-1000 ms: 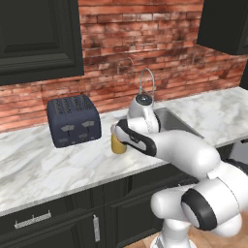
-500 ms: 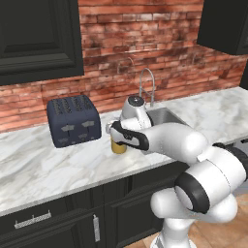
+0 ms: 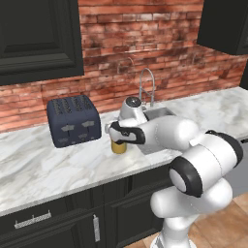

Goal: Place the pitcher and cup on the dining counter for serving.

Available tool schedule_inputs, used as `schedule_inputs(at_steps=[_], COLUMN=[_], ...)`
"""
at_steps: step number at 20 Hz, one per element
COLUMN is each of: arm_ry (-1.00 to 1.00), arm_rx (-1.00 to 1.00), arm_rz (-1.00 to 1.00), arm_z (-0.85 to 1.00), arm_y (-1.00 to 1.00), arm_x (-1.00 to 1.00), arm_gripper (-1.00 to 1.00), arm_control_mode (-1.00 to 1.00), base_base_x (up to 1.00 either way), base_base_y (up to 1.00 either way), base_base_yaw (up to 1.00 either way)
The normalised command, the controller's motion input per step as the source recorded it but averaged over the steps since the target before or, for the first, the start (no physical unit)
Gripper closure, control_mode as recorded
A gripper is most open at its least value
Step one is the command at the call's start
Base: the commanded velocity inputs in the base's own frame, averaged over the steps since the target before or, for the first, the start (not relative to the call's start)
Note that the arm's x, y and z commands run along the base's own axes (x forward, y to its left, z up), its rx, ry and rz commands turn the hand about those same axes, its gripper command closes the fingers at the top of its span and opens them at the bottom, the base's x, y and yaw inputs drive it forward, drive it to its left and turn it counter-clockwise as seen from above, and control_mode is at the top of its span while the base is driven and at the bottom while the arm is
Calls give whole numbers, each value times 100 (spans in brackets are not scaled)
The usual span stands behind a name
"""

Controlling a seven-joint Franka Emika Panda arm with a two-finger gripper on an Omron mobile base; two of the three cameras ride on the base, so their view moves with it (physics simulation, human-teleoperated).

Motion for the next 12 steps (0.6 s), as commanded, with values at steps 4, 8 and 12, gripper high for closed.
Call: schedule_inputs(at_steps=[4,8,12], arm_ry=[0,0,-5], arm_rx=[0,0,0], arm_rz=[0,0,-1], arm_z=[-5,-4,-8], arm_y=[0,0,0], arm_x=[17,11,13], arm_gripper=[-100,-100,-100], arm_control_mode=[-100,-100,-100], base_base_x=[0,0,0], base_base_y=[0,0,0], base_base_yaw=[0,0,0])
